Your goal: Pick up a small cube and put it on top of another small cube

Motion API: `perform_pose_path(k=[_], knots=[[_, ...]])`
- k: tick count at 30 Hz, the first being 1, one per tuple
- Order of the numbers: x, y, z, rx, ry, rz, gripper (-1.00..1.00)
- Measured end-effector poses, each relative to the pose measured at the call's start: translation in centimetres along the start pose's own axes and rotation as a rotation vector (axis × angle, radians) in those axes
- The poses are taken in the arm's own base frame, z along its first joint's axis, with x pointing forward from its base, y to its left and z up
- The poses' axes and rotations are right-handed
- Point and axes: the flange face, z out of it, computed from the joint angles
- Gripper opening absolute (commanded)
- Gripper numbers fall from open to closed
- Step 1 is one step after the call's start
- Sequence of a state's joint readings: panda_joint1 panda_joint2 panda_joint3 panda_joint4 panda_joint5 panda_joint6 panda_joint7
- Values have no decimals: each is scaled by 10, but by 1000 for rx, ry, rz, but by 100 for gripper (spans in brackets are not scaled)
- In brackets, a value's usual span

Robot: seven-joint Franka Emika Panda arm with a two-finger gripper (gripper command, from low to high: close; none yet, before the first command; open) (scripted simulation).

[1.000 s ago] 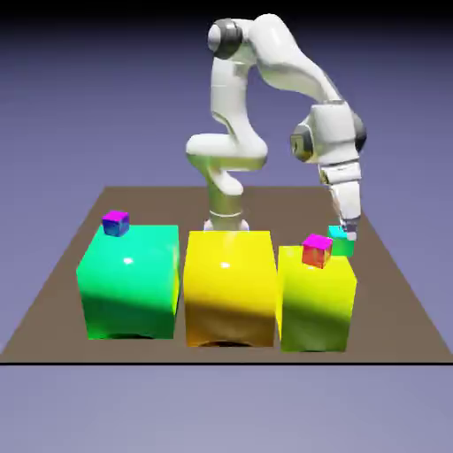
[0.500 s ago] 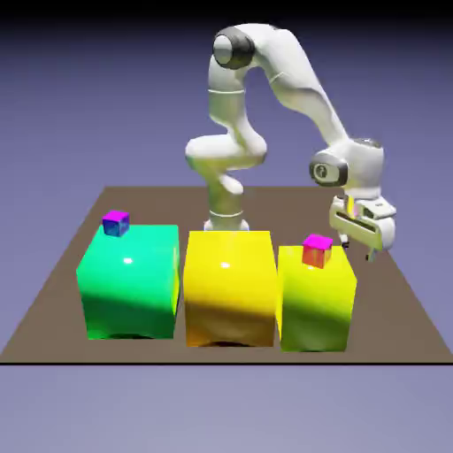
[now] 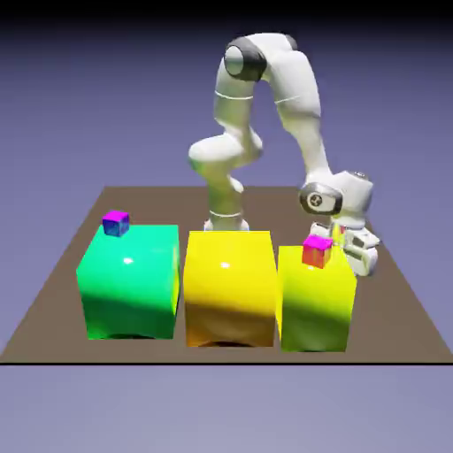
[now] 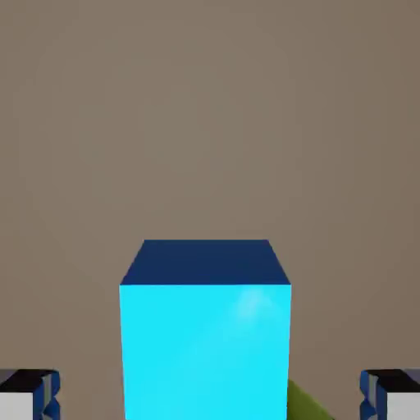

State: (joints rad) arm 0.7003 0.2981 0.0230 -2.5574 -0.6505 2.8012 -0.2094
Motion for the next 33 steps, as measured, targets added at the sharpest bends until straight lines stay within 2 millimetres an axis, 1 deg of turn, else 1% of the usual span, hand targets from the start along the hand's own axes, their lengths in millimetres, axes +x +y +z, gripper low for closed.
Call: perform_pose_path(k=[2, 3, 5, 11, 12, 14, 17, 19, 21, 22, 25, 30, 31, 32, 33], knots=[[-1, -2, 24, 1, -1, -2, 0], [-1, -2, 24, 1, -1, -2, -100], [-1, -2, 24, 1, -2, -2, -100], [-3, 1, -45, 2, -2, -2, -100], [9, 3, -62, -28, 9, -4, -100], [25, 20, -102, -89, 13, -1, -100], [42, 41, -170, -177, 19, 18, -100], [47, 51, -217, -232, 23, 38, -100], [26, 77, -247, -229, -1, 68, -100], [13, 88, -258, -217, -12, 77, -100], [-27, 117, -284, -161, -31, 97, -100], [-95, 151, -296, -31, -22, 108, -100], [-108, 157, -292, -2, -17, 106, -100], [-113, 159, -282, 17, -17, 105, -100], [-113, 159, -282, 17, -17, 105, -100]])
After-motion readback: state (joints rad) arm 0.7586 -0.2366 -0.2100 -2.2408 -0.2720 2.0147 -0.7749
